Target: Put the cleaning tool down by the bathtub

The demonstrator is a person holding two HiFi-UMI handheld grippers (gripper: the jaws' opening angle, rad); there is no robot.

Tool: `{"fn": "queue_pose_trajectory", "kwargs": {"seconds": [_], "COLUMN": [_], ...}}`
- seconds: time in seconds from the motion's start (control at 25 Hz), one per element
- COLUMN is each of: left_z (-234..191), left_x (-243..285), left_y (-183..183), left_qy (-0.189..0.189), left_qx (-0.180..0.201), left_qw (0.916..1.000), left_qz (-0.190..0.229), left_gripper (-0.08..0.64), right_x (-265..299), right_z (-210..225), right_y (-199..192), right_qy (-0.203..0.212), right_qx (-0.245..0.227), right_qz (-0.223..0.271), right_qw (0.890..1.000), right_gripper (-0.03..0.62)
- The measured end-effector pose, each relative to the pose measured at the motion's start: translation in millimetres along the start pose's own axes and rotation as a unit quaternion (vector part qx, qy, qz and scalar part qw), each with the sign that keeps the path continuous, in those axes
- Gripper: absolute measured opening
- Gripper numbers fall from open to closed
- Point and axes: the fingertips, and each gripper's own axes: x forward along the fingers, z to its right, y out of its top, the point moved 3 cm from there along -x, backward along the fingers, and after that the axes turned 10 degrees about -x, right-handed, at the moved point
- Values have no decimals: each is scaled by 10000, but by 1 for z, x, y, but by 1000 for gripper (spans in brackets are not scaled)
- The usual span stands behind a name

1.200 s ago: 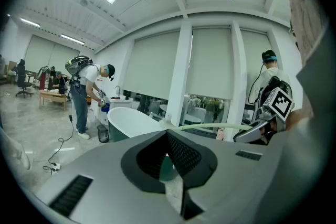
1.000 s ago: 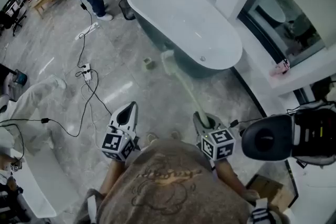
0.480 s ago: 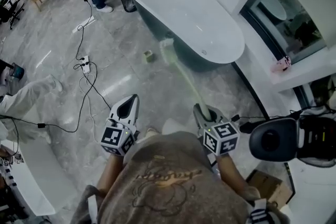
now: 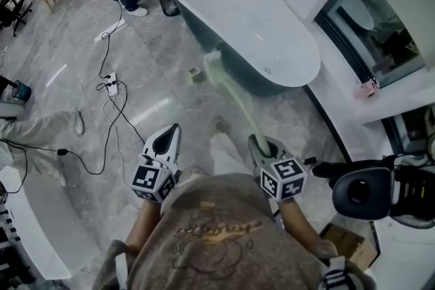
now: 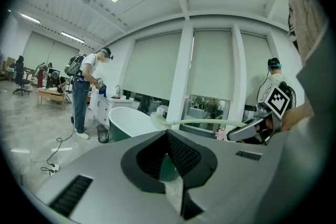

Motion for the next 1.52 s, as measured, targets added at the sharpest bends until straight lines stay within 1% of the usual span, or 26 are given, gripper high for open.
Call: {"fn": "queue_pose_trajectory", "kwargs": {"seconds": [0.16,0.36,0.52,0.68,0.8,0.92,1.12,1.32,1.52], "left_z": [-15,-29,-41,-56,-65,-74,-87,-99,-109], "left_x": [19,47,71,98,117,137,165,194,228], "left_y": [13,20,24,33,39,48,66,76,87], "left_qy": [93,105,132,123,89,76,116,243,322], "left_qx": [9,3,-115,-6,-17,69,77,-5,-4], "left_qw": [10000,9999,9998,9999,9999,9999,9998,9997,9994], "left_qz": [27,5,-74,-1,-76,-65,-143,-43,83], "left_gripper": [1,0,0,0,0,0,1,0,0], "right_x": [24,52,75,96,113,131,155,178,199], "right_z": [11,27,41,57,70,85,108,129,153], "right_y": [19,37,48,58,66,75,94,111,125], "right_qy": [109,214,274,271,278,297,375,467,563], "right_qx": [-38,-117,-122,-123,-113,-103,-88,-228,-333], "right_qz": [-4,34,-16,-69,-74,-47,-97,-71,-108], "right_qw": [9999,9997,9995,9995,9995,9995,9992,9986,9978], "right_gripper": [29,29,29,29,29,29,29,29,29]}}
